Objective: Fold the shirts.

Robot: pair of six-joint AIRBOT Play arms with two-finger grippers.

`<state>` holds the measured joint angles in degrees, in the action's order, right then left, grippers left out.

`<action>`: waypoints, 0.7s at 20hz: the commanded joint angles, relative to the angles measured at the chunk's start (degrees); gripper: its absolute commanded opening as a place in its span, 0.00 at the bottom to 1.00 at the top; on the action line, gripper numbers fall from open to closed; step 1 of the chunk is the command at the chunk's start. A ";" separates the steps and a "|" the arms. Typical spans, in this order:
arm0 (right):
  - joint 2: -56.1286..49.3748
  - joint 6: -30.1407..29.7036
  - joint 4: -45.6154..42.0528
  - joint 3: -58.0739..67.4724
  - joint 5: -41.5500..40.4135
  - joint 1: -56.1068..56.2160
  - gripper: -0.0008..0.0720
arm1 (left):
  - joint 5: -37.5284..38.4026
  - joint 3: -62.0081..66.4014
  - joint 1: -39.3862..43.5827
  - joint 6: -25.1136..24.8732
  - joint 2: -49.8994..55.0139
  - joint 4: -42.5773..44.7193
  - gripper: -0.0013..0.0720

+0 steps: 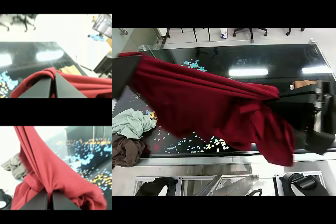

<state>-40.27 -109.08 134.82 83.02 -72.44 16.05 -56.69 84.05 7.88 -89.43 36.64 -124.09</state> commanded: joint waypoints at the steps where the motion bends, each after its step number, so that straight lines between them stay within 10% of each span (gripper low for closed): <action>1: -1.86 -0.46 -1.77 3.56 -3.76 -0.37 0.04 | -7.43 2.23 -3.45 0.57 -1.07 1.55 0.03; 7: -21.51 -0.68 -4.35 -0.28 -2.14 -0.37 0.04 | -5.51 -11.67 -5.81 -4.15 10.95 1.57 0.03; 14: -57.13 -0.68 2.84 -2.62 18.08 -0.52 0.04 | 4.59 -12.39 -5.79 -9.81 47.93 1.46 0.04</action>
<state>-84.79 -109.75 132.68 80.42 -64.03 15.62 -54.37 68.93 2.15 -96.97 70.15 -121.78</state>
